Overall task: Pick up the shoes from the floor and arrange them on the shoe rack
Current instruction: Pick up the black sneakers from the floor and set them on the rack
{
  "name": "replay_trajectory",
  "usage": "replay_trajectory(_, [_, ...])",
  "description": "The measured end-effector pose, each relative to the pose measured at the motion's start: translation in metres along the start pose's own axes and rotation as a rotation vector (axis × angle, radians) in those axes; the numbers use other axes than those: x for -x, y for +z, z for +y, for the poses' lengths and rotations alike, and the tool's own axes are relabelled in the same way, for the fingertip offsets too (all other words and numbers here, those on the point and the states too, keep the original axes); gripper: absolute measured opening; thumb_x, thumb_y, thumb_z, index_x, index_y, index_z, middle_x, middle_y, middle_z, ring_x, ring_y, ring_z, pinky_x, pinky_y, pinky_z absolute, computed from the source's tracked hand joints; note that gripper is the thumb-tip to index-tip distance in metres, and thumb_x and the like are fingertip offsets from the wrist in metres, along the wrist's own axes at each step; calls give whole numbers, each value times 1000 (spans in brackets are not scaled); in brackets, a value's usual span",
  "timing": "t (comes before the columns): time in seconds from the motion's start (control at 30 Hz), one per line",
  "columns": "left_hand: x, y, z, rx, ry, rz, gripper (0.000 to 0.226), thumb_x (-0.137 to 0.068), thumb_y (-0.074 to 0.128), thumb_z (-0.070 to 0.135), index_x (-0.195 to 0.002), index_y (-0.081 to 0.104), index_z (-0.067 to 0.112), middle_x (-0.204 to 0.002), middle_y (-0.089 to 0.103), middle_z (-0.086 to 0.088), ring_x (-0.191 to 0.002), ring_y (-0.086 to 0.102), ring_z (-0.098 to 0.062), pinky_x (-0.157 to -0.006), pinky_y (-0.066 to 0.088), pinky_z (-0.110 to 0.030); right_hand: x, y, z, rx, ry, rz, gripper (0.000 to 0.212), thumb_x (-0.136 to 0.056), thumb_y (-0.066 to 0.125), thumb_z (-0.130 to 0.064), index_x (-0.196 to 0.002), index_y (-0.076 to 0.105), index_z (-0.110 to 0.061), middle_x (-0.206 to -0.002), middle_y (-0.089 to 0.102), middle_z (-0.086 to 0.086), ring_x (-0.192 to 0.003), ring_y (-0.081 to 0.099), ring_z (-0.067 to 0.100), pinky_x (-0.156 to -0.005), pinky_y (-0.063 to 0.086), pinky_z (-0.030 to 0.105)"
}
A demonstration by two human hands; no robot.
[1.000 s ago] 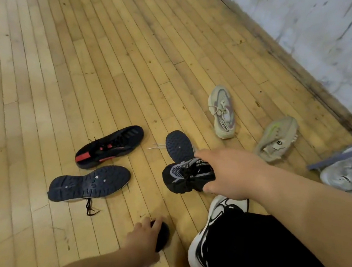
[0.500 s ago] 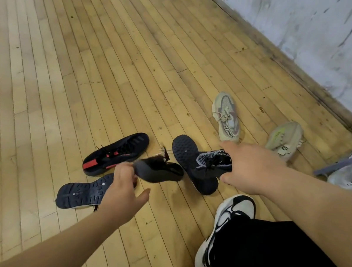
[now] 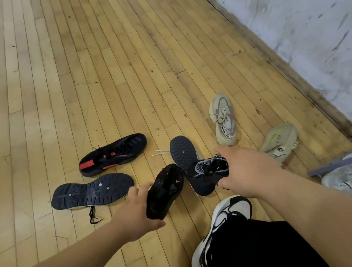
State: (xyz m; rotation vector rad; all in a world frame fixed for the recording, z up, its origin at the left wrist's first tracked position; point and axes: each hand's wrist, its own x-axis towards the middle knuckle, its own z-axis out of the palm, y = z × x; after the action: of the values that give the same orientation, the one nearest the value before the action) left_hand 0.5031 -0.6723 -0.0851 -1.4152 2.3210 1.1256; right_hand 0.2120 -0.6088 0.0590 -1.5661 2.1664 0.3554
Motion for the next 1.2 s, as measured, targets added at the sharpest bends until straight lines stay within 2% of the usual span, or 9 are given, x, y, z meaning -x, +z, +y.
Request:
replay_trajectory(0.07, [-5, 1, 8, -23, -27, -96, 121, -64, 82, 67, -157, 10, 39, -140, 35, 6, -123, 51, -19, -99, 55, -38, -1, 0, 1, -8, 36, 18, 68, -85, 67, -44, -145, 38, -30, -119, 65, 0, -103, 63, 27, -76, 54, 38])
replay_trajectory(0.17, [-17, 1, 23, -3, -25, -105, 114, -71, 80, 65, -159, 16, 35, -150, 38, 2, -130, 49, -21, -100, 51, -37, -2, -1, 6, -16, 93, 43, 62, -85, 65, -43, -140, 41, -28, -109, 64, 2, -93, 61, 28, -67, 48, 36])
replay_trajectory(0.4, [-36, 6, 65, 165, -6, -93, 100, -84, 77, 50, -161, 17, 32, -157, 39, -3, -134, 50, -23, -103, 50, -36, 0, -6, 14, -43, 135, 50, 68, -86, 66, -47, -143, 36, -29, -95, 59, -1, -89, 59, 28, -68, 50, 38])
replay_trajectory(0.53, [-34, 11, 98, 302, 57, -78, 105, -83, 78, 49, -161, 8, 42, -159, 40, -1, -136, 50, -21, -102, 50, -35, 0, -13, 17, -83, 100, 63, 70, -85, 67, -46, -145, 35, -29, -109, 66, 2, -96, 62, 29, -79, 57, 44])
replay_trajectory(0.7, [-31, 5, 136, 384, 154, -92, 112, -79, 79, 55, -157, -1, 54, -158, 41, 8, -136, 52, -20, -105, 46, -34, 9, -30, 20, -120, 48, 105, 75, -85, 69, -47, -149, 33, -29, -119, 68, 0, -104, 64, 27, -83, 56, 44])
replay_trajectory(0.83, [-32, -18, 169, 448, 212, -86, 106, -83, 80, 47, -160, 7, 49, -144, 52, 15, -105, 66, -9, -91, 52, -26, 30, -51, 33, -172, 62, 171, 79, -83, 71, -50, -149, 33, -30, -126, 67, -2, -107, 64, 25, -86, 55, 41])
replay_trajectory(0.93, [-26, -34, 199, 492, 285, -103, 96, -86, 78, 46, -158, 15, 50, -134, 49, 18, -120, 59, -11, -100, 48, -29, 60, -79, 54, -225, 103, 258, 85, -77, 73, -54, -150, 32, -38, -131, 65, -8, -110, 63, 22, -89, 54, 38])
replay_trajectory(1.07, [-19, -54, 265, 597, 395, -102, 74, -95, 68, 44, -156, 26, 47, -131, 59, 5, -108, 63, -2, -86, 48, -19, 122, -107, 98, -320, 168, 439, 83, -77, 79, -49, -150, 39, -40, -132, 62, -11, -109, 58, 15, -86, 46, 30])
replay_trajectory(1.2, [4, -68, 364, 630, 499, -150, 85, -80, 66, 61, -155, 29, 50, -113, 70, 2, -105, 68, -11, -102, 53, -47, 216, -108, 155, -467, 321, 628, 82, -77, 82, -49, -147, 41, -49, -127, 57, -25, -109, 52, 2, -86, 37, 25])
